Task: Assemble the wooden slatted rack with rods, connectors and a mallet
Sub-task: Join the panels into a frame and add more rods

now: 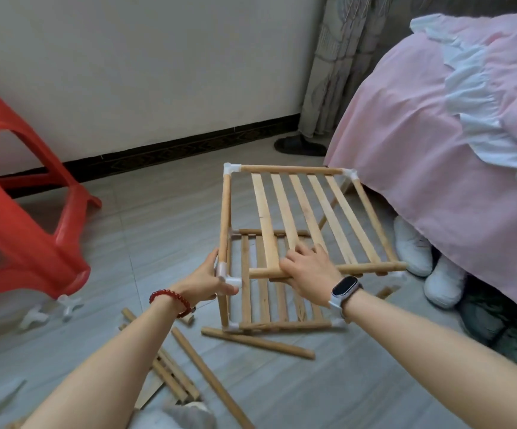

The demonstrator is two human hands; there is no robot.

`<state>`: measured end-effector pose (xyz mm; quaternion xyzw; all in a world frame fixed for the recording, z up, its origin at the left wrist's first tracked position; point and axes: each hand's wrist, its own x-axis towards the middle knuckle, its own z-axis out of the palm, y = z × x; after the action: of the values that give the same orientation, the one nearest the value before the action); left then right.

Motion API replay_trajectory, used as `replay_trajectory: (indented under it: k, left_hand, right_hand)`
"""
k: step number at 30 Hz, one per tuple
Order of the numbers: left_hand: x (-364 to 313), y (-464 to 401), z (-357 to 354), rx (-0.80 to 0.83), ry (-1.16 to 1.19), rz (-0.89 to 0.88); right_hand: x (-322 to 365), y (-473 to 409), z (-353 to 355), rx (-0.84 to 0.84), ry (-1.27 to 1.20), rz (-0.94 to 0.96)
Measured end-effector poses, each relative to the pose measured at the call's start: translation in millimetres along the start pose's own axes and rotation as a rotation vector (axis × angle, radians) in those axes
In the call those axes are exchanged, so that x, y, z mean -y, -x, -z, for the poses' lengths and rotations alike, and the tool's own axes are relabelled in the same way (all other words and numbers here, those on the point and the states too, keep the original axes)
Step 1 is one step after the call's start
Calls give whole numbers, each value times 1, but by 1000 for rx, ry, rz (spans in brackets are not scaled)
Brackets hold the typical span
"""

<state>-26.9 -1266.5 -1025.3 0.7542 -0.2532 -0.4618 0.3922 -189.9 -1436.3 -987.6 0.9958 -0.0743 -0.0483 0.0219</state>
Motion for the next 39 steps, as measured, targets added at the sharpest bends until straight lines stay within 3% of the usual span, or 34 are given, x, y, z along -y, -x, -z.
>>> replay_trajectory:
  k: [11,25,30,33,36,39]
  left_hand:
    - [8,7,-2,-92,48,-84]
    - [6,3,-9,-264,107,-79]
    - [10,0,-7,-214,-134,-10]
    - [-5,1,-17,-386,-484,-34]
    - [-36,6,-43,-494,-802,-281]
    - [-69,-1,-89,-279,-1000,-524]
  right_hand:
    - [29,-17,-37,-108,-77,-140]
    - [46,-32,-40,-51,-73,-180]
    - [48,-34,-40,8,-62,-67]
    - [18,-9,-39,-121,-264,-15]
    - [-38,33,-39,-331,-255,-124]
    - [-95,76,-44,-242,-257,-378]
